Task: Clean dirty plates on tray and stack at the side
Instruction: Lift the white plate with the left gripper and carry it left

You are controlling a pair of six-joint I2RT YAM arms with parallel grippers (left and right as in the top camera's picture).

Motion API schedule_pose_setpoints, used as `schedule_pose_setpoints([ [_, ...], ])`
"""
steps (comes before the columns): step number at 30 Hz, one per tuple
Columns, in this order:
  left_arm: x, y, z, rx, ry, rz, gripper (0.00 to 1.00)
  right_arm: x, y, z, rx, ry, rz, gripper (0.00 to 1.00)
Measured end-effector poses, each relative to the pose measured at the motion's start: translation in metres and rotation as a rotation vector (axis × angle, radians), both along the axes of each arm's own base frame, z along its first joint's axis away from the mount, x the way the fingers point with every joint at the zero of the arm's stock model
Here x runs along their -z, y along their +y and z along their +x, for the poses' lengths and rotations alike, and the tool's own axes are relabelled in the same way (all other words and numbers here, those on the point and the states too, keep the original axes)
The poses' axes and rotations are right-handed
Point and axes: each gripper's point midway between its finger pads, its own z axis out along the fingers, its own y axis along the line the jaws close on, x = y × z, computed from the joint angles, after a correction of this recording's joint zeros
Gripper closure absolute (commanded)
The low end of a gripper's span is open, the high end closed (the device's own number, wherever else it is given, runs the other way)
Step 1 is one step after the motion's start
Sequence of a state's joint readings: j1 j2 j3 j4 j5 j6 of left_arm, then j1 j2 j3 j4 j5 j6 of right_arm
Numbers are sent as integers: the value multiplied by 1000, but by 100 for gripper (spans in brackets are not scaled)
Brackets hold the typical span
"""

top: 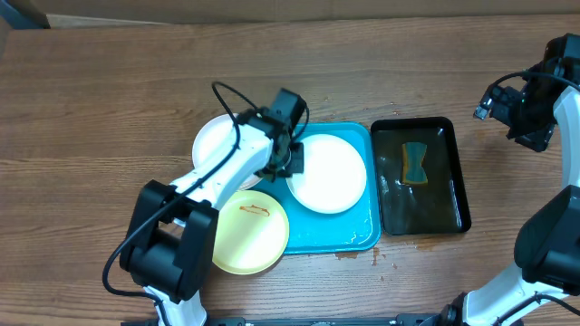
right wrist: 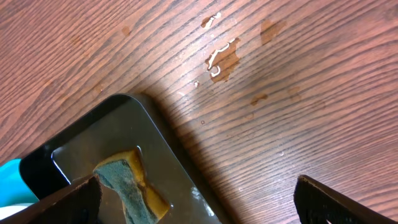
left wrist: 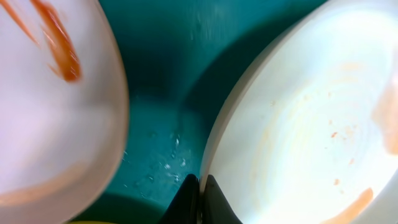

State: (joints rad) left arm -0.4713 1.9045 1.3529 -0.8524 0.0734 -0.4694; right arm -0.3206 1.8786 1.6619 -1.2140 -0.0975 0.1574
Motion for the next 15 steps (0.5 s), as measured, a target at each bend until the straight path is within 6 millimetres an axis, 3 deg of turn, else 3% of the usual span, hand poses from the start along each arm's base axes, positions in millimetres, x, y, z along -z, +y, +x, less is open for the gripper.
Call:
schedule_pose_setpoints([
  [10, -35, 8, 20, 56, -51, 42, 96, 0, 0, 1, 0, -3, -1, 0],
  [15, -65, 0, 39, 73, -123, 24, 96, 0, 0, 1, 0, -2, -1, 0],
])
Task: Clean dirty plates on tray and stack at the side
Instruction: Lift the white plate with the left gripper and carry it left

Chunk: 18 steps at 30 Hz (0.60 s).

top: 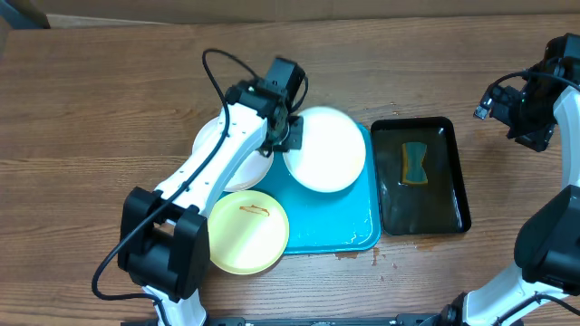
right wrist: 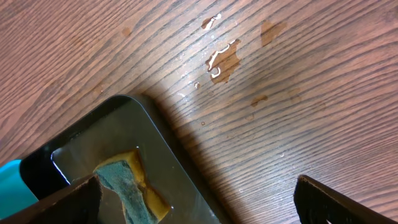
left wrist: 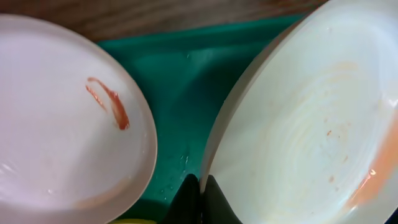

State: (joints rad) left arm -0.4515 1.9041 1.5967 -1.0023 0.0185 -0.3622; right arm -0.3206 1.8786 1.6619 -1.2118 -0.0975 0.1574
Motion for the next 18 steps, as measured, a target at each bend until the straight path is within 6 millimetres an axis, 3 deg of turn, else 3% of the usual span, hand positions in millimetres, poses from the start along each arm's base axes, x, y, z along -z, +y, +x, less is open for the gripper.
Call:
schedule_pose_setpoints([
  [4, -21, -11, 13, 10, -63, -30, 96, 0, 0, 0, 0, 0, 0, 0],
  [8, -32, -38, 18, 59, -134, -51, 96, 0, 0, 0, 0, 0, 0, 0],
  [18, -53, -118, -5, 238, -404, 113, 96, 0, 0, 0, 0, 0, 0, 0],
])
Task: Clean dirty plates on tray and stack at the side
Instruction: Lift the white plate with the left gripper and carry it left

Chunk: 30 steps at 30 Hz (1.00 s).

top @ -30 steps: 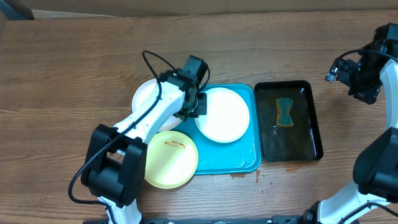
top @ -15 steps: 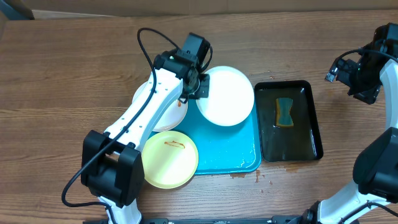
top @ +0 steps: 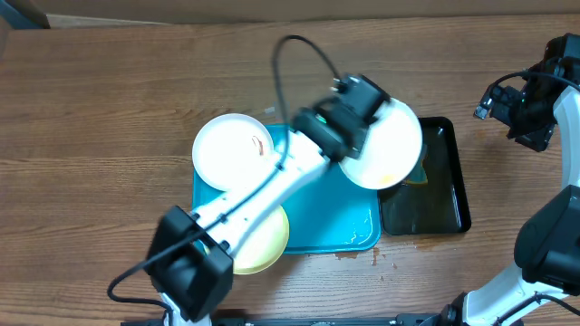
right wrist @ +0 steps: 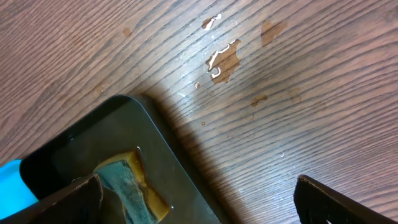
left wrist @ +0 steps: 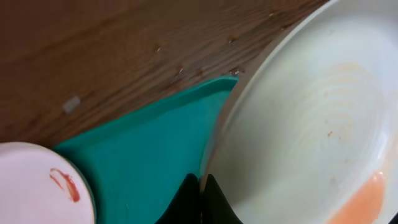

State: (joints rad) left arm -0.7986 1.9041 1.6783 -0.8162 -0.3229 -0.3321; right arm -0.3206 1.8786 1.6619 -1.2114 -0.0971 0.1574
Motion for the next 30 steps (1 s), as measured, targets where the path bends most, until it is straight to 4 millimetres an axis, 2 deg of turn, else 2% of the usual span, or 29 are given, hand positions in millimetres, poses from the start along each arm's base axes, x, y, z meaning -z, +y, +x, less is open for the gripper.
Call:
schedule_pose_setpoints([
  [4, -18, -26, -13, 54, -167, 99, 96, 0, 0, 0, 0, 1, 0, 0],
  [7, -40, -51, -28, 109, -328, 185, 96, 0, 0, 0, 0, 0, 0, 0],
  [14, -83, -87, -64, 179, -584, 314, 96, 0, 0, 0, 1, 0, 0, 0],
  [22, -123, -95, -77, 164, -760, 442, 96, 0, 0, 0, 0, 0, 0, 0],
  [26, -134, -96, -80, 158, -799, 485, 96, 0, 0, 0, 0, -1, 0, 0],
  [30, -137, -94, -81, 160, -808, 522, 96, 0, 0, 0, 0, -1, 0, 0],
])
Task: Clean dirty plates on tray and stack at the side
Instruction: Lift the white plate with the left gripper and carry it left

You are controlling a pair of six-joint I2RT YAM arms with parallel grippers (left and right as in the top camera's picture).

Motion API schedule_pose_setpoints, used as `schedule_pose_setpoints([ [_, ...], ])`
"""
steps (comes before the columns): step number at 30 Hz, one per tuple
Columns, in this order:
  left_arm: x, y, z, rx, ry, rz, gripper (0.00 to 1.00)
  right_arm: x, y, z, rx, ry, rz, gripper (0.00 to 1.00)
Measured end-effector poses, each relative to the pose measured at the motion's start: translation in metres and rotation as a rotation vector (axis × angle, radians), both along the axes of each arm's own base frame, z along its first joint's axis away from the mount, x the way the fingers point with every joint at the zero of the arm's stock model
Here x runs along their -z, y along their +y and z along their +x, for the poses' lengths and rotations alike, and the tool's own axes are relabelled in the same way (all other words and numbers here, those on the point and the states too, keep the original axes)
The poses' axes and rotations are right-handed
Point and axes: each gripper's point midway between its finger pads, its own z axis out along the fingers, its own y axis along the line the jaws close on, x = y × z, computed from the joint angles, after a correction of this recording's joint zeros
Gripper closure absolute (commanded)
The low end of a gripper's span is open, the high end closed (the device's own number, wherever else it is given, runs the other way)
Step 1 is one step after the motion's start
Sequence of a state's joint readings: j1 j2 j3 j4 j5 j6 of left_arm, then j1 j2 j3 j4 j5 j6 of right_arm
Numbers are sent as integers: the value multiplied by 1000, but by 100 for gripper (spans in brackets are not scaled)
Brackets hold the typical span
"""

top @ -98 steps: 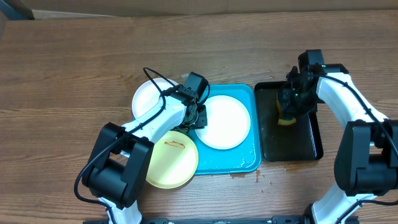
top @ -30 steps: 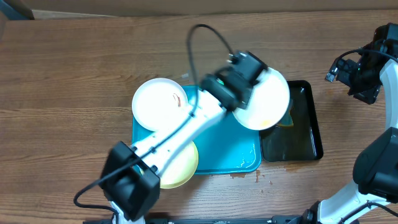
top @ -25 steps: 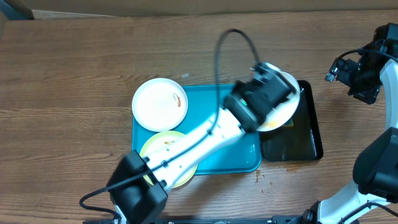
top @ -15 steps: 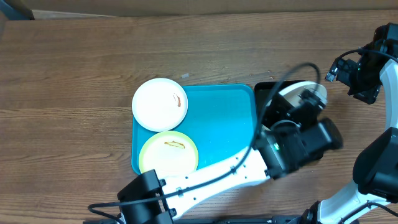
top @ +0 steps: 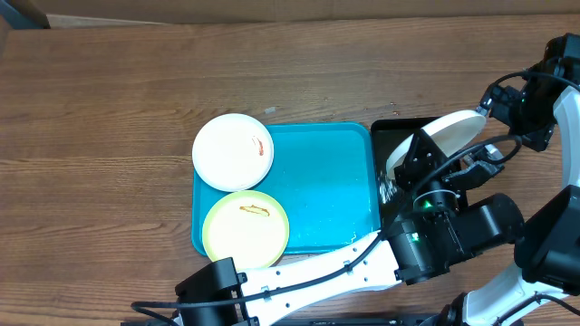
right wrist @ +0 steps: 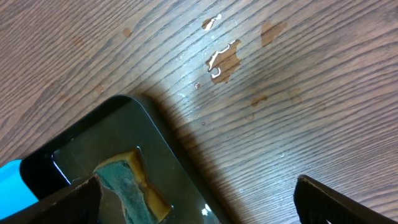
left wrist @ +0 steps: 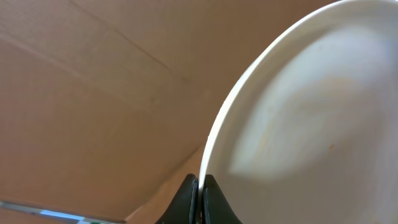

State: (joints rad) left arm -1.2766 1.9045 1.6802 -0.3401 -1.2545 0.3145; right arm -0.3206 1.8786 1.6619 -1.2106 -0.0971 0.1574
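Observation:
My left gripper (top: 403, 163) is shut on the rim of a white plate (top: 449, 131). It holds the plate high, tipped on edge, above the black water tub (top: 391, 129). In the left wrist view the fingertips (left wrist: 200, 198) pinch the rim, and the plate's face (left wrist: 311, 112) shows faint orange marks. Two plates rest on the teal tray (top: 322, 181): a white one (top: 233, 151) with a red smear and a yellow-green one (top: 246, 228) with a brown smear. At the far right my right gripper (top: 523, 113) hangs open and empty. Beneath it a sponge (right wrist: 127, 186) lies in the tub (right wrist: 93, 134).
My raised left arm (top: 435, 240) hides most of the tub and the tray's right edge in the overhead view. Small wet spots (right wrist: 222, 61) mark the wood beyond the tub. A brown cardboard surface (left wrist: 93, 93) fills the background of the left wrist view.
My left arm has risen much higher with the plate. The plate, then lying flattish over the tray's right edge, is now tipped on edge above the tub. My right gripper has not moved.
My left gripper was shut on the white plate's rim while it lay on the tray. Then the plate was lifted near the tray's back edge, then carried right to the tub's edge. Now it hangs tilted high over the tub. My right gripper stayed open throughout.

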Motion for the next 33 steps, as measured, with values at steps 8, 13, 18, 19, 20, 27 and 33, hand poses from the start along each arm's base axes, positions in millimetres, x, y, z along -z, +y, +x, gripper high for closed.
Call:
schedule_pose_setpoints([
  [8, 14, 2, 1, 25, 55, 38, 96, 0, 0, 0, 0, 0, 1, 0],
  [13, 61, 11, 8, 77, 280, 4, 96, 0, 0, 0, -1, -1, 0, 0],
  [18, 105, 41, 35, -11, 554, -232, 96, 0, 0, 0, 0, -1, 0, 0],
  [19, 110, 47, 43, -32, 592, -284, 96, 0, 0, 0, 0, -1, 0, 0],
  [20, 115, 56, 55, -58, 640, -348, 96, 0, 0, 0, 0, -2, 0, 0],
  [27, 143, 147, 118, -222, 952, -722, 96, 0, 0, 0, 0, -2, 0, 0],
  [33, 152, 294, 155, -500, 1023, -1015, 96, 0, 0, 0, 0, -2, 0, 0],
])
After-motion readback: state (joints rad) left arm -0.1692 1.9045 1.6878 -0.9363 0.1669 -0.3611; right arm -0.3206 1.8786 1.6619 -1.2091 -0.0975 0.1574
